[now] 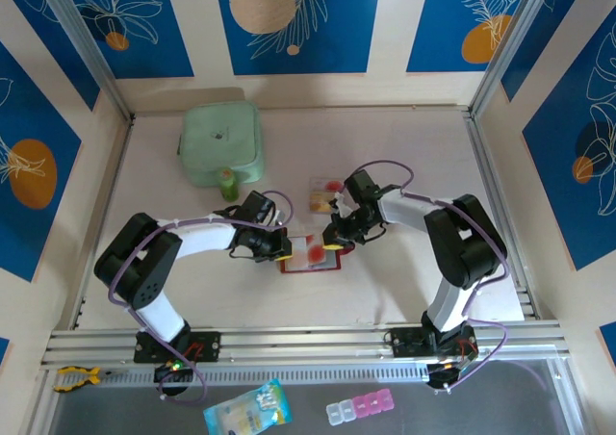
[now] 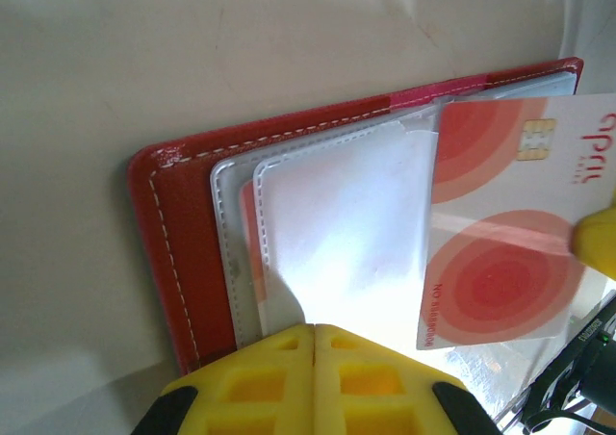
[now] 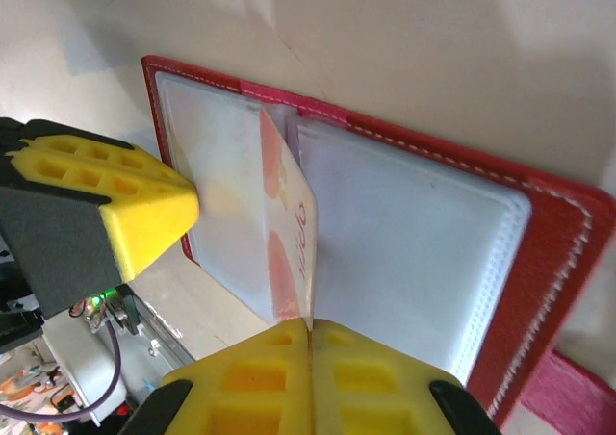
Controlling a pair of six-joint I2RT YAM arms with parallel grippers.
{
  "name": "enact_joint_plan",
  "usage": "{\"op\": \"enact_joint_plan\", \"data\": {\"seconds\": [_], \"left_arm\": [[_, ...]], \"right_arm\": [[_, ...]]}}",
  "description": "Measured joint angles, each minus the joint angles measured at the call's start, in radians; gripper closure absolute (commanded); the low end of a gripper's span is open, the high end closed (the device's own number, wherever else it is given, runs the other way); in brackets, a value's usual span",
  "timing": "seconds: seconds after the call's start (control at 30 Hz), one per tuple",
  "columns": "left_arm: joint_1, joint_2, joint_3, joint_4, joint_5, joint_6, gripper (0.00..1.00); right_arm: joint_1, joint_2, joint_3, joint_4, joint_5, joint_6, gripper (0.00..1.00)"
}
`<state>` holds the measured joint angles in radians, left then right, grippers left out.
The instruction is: Take the credit cards out of the card holder
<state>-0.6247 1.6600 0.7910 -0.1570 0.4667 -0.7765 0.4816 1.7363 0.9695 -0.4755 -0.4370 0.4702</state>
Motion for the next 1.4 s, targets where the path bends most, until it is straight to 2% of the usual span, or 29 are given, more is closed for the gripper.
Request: {"op": "enact_joint_plan", "data": {"seconds": [0.33,0.47,0.77,0.9,1.07,1.4], "left_arm": [[0.0,0.0,0.0,0.0,0.0,0.0,0.98],[0.0,0.0,0.0,0.0,0.0,0.0,0.98],[0.0,0.0,0.0,0.0,0.0,0.0,0.98],[0.0,0.0,0.0,0.0,0.0,0.0,0.98],[0.0,0.0,0.0,0.0,0.0,0.0,0.98],[0.0,0.001,0.005,-0.008,0.0,0.0,0.98]], "right_arm": [[0.032,-0.006,0.081,-0.129,0.071,-0.052,0.94],[0.062,0.005,0.112,-0.159,0.1,-0.052,0.89],[0.123,0.023,0.132,-0.162,0.151,0.032,0.85],[0.142,0.023,0.125,-0.138,0.165,0.083,0.86],[0.148,0.023,0.101,-0.114,0.179,0.125,0.92],[0.151,0.022,0.101,-0.114,0.188,0.133,0.97]]}}
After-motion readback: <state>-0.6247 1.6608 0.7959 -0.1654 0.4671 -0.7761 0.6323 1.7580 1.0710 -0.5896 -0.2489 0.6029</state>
